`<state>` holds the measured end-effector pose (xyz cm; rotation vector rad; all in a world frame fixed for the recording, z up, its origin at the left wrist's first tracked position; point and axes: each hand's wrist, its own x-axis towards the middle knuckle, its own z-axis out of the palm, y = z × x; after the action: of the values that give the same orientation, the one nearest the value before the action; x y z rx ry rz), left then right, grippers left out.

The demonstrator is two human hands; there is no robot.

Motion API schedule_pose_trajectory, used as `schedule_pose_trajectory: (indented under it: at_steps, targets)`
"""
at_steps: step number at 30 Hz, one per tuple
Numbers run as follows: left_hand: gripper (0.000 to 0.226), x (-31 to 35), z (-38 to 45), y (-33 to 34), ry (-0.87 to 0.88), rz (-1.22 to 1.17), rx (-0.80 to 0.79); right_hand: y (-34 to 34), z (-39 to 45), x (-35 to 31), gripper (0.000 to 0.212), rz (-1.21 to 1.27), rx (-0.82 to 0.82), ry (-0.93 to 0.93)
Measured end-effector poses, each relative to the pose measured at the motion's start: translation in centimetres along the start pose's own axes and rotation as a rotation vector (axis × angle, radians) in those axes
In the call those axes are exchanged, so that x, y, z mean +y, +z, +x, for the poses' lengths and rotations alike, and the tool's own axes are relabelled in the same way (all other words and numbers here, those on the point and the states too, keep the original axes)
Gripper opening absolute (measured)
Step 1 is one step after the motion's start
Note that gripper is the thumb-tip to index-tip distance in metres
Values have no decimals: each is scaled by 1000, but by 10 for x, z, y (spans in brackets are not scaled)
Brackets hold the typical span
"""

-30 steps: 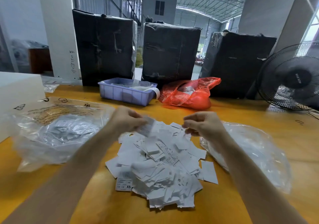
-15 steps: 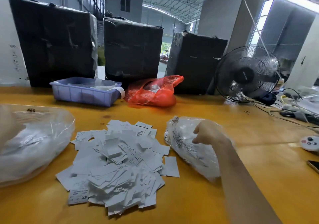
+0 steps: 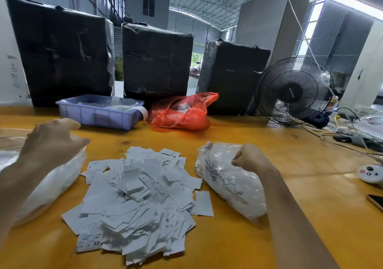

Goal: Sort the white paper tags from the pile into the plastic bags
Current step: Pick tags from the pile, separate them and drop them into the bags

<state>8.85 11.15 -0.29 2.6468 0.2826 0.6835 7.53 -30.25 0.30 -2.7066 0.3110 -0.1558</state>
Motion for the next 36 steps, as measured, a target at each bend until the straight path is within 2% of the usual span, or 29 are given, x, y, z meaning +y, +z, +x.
schedule_pose_trajectory:
  at_steps: [4, 5, 7, 9, 11, 12, 15, 17, 18, 21, 23, 25, 28, 30, 33, 36]
  targets:
    - [48, 39, -30, -7, 93, -28, 76, -20, -8, -15, 16, 111, 155, -53]
    - [46, 49, -38, -10, 144, -63, 66, -24, -12, -21, 15, 221, 130, -95]
    - [43, 66, -50, -13, 239, -181, 4, -27, -20, -36, 12, 517, -27, -200]
    - [38, 83, -62, -12, 284, -364, -137, -29, -33, -53, 11, 707, -231, -284]
    - [38, 98, -75, -9, 244, -579, -332, -24, -43, -68, 13, 760, -386, -347]
    - [46, 103, -80, -6, 213, -685, -444, -21, -46, -75, 14, 778, -444, -370]
    - [90, 109, -89, 1, 123, -1000, -749, -10, -50, -85, 11, 824, -583, -399]
    - [102, 110, -90, 2, 67, -1133, -852, -4, -53, -89, 8, 798, -635, -402]
    - [98, 110, -90, 2, 47, -1154, -855, -2, -54, -90, 5, 780, -652, -395]
    - [54, 111, -91, 5, -14, -1101, -744, 5, -55, -93, 2, 747, -666, -372]
    - [37, 110, -89, 8, -86, -1097, -725, 7, -55, -93, 5, 736, -653, -352]
    - [36, 108, -88, 8, -147, -1114, -736, 8, -56, -94, 6, 716, -638, -337]
    - [57, 108, -87, 6, -180, -1125, -758, 10, -56, -96, 7, 673, -616, -333]
    - [62, 108, -87, 6, -173, -1103, -797, 13, -57, -97, 5, 638, -612, -349]
    - [48, 106, -87, 8, -182, -1086, -812, 16, -57, -99, 3, 584, -580, -368]
    - [16, 101, -87, 13, -164, -1054, -815, 19, -55, -100, 7, 571, -529, -369]
